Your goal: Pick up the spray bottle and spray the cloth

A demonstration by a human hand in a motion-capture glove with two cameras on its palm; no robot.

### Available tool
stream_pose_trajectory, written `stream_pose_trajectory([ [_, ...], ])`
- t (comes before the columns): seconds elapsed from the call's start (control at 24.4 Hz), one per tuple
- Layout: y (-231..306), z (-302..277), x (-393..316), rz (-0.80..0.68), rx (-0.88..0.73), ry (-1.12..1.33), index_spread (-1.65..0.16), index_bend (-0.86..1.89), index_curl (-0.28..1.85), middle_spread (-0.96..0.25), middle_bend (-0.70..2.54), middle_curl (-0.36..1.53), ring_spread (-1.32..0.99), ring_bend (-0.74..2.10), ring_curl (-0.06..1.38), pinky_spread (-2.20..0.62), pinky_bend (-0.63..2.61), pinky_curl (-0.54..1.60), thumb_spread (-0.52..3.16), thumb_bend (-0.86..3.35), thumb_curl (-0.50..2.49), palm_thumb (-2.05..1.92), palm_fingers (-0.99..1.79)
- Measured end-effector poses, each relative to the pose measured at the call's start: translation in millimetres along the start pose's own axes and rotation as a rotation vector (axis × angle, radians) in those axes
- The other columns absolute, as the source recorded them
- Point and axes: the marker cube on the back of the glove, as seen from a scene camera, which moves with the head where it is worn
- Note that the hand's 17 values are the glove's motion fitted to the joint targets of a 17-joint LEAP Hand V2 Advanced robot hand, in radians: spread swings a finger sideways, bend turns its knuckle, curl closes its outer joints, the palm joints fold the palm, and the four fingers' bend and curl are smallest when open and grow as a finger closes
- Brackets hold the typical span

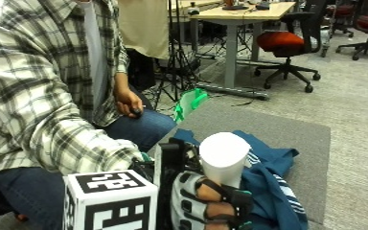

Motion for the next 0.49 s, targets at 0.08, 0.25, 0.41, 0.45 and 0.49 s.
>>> stream_pose_trajectory([
  [0.08, -3, 2, -1, 0.000, 0.009, -0.026, -0.29, 0.15, 0.14, -0.07, 0.57, 0.41, -0.05, 0.69, 0.34, 0.10, 0.63, 0.26, 0.80, 0.14, 0.52, 1.03, 0.75],
  [0.25, -5, 1, -4, -0.021, 0.020, -0.021, -0.29, 0.22, 0.19, -0.08, 0.53, 0.42, -0.09, 0.64, 0.35, 0.05, 0.65, 0.27, 0.67, 0.11, 0.56, 1.06, 0.90],
  [0.41, -7, -6, -13, -0.043, 0.024, -0.018, -0.28, 0.20, 0.23, -0.11, 0.52, 0.43, -0.12, 0.63, 0.37, 0.00, 0.62, 0.28, 0.55, 0.08, 0.59, 1.08, 1.01],
  [0.45, -7, -9, -18, -0.052, 0.028, -0.020, -0.28, 0.19, 0.23, -0.12, 0.51, 0.43, -0.13, 0.62, 0.37, -0.01, 0.62, 0.29, 0.53, 0.07, 0.60, 1.08, 1.04],
  [0.49, -8, -14, -26, -0.065, 0.033, -0.022, -0.28, 0.18, 0.24, -0.12, 0.50, 0.43, -0.13, 0.61, 0.37, -0.02, 0.63, 0.29, 0.52, 0.06, 0.60, 1.07, 1.06],
])
